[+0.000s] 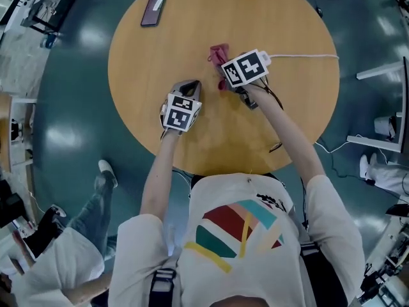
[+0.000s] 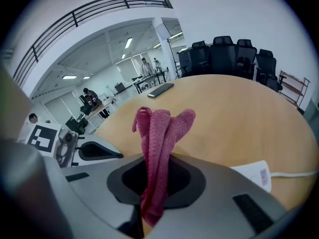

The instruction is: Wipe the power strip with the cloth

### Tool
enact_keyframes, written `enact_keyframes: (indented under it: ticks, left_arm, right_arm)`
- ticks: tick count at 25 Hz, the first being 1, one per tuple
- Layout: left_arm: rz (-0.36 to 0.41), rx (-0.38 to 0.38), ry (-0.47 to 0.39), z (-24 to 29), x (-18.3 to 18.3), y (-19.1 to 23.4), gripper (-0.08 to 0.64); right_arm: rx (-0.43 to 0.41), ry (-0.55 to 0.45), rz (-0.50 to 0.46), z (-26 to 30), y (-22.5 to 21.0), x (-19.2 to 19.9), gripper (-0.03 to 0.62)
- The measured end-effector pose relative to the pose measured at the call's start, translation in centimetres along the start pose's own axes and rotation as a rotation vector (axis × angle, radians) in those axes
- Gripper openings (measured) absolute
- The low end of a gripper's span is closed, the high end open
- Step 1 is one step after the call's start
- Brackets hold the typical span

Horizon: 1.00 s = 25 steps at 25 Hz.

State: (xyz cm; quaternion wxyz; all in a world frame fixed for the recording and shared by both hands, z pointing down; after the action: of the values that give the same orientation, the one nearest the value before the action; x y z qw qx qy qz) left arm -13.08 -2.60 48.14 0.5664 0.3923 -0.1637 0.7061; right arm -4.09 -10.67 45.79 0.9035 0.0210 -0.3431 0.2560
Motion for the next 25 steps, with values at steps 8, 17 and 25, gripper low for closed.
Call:
enact_keyframes:
  ticks: [8, 17, 25]
  left_arm:
    - [-0.033, -0.006, -0.005, -0.8, 0.7, 0.6, 0.041]
    - [-0.078, -0.001, -0.035, -1.3, 1.1, -0.7, 0.041]
    - [-0.080, 0.011, -0.041, -1.9, 1.0, -2.3, 0.040]
  right_arm:
    - [0.015, -0.019, -0.012, -0.2, 1.5, 0.6, 0.038]
    - [0.030, -0.039, -0.094, -3.5, 3.5, 4.7, 0.040]
    - [0.086, -0.014, -0.206, -6.7, 4.8, 7.9, 0.039]
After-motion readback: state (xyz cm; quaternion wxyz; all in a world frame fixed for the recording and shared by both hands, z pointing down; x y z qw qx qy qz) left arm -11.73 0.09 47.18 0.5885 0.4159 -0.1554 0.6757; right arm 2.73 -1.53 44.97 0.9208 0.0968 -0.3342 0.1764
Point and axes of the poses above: the fingertips, and each gripper's own axes: z forward along the fingers, y to its left, x out of its underside, the point moved 4 cm from there along -z, backward along the fingers, and after that the axes turned 14 degrees about -z, right-handed, at the moved point
